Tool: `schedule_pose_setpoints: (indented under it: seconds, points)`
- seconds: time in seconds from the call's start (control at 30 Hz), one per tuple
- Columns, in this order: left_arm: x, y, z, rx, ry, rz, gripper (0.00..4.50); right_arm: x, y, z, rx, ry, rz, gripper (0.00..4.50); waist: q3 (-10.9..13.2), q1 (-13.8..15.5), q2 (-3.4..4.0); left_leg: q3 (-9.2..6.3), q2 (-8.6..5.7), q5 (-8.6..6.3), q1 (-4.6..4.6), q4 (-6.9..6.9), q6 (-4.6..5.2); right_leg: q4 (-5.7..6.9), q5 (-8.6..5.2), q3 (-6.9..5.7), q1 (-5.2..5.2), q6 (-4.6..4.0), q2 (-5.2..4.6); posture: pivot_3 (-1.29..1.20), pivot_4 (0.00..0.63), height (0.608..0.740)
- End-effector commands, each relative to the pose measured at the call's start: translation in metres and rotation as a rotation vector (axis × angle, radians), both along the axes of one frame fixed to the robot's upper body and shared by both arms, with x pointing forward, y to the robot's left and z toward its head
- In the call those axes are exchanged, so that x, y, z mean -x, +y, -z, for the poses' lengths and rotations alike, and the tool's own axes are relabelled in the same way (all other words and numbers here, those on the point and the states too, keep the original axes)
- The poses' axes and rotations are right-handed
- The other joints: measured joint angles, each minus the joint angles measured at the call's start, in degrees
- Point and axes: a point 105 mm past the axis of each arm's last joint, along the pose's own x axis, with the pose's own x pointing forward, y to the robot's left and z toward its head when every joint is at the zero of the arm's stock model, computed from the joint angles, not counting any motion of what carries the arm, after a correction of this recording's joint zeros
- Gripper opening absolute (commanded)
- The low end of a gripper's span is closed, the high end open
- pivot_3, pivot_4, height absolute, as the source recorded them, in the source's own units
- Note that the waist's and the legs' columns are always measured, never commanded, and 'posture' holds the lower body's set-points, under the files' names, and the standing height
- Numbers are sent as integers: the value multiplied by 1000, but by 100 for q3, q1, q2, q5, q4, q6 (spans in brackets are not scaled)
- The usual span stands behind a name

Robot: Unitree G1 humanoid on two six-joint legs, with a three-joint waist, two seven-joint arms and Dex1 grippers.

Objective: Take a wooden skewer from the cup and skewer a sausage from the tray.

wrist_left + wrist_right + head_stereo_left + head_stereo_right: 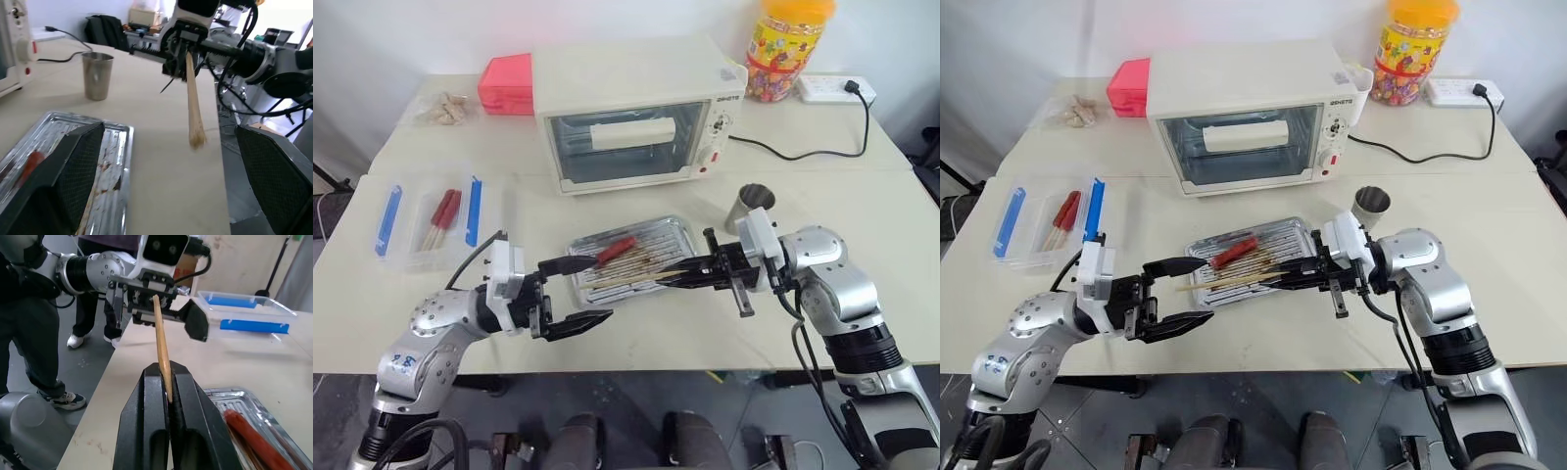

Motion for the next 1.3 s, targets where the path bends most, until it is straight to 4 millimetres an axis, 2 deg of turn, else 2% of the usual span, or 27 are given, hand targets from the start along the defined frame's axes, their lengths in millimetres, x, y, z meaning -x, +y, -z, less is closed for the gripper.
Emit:
schedule_pose_setpoints:
  seconds: [0.03,0.07,0.53,0.57,0.73,0.83,0.93,1.1,1.17,1.2,1.3]
  points:
    - [3,-4,-6,32,0,31,4500,1,3,-8,-9,-37,-10,25,0,10,0,0,-1,0,0,0,0,0,0,1,0,0,-1,0,150,740]
    - [4,-5,-7,41,5,37,4500,1,3,-8,-9,-37,-9,25,0,10,0,-1,-1,0,0,0,0,0,0,0,1,0,-2,0,150,740]
    - [9,-7,-6,38,36,59,197,-2,1,-5,1,-27,-3,0,0,5,0,-1,-2,0,0,0,0,-1,0,1,1,0,-2,0,150,740]
    - [10,-7,-6,37,38,59,18,-2,1,-5,3,-24,-4,0,0,4,0,-1,-2,0,0,0,0,-1,0,1,1,0,-3,0,150,740]
    - [11,-5,-4,29,48,58,18,-6,0,-1,29,19,27,0,0,6,0,-1,-1,0,0,0,0,-2,0,1,1,0,-3,0,150,740]
    - [10,-1,-3,24,49,42,0,-9,-4,-1,53,48,50,638,0,6,0,-1,-1,0,0,0,0,-2,0,1,1,0,-5,0,150,740]
    - [7,5,-4,25,37,8,0,-13,-12,-2,52,6,85,1634,0,8,0,-1,-1,0,0,0,0,-3,0,1,1,0,-7,0,150,740]
    - [8,29,-5,34,6,-91,0,-21,-50,0,77,-29,215,3256,0,21,0,-2,-2,0,-1,-3,1,-8,0,-1,3,0,-8,0,150,740]
    - [10,45,-1,22,8,-172,0,-27,-79,5,89,-85,332,3886,0,18,-1,-1,-3,-1,-2,-4,2,-13,0,-1,5,0,-14,0,150,740]
    - [10,54,0,22,5,-221,0,-28,-92,5,74,-104,400,4340,1,18,-1,-2,-2,-1,-1,-5,2,-16,0,-1,7,0,-16,0,150,740]
    - [14,74,4,20,10,-325,0,-30,-123,5,5,-163,568,4434,1,15,-1,-1,-1,-1,0,-7,2,-16,0,-2,8,0,-19,0,150,740]
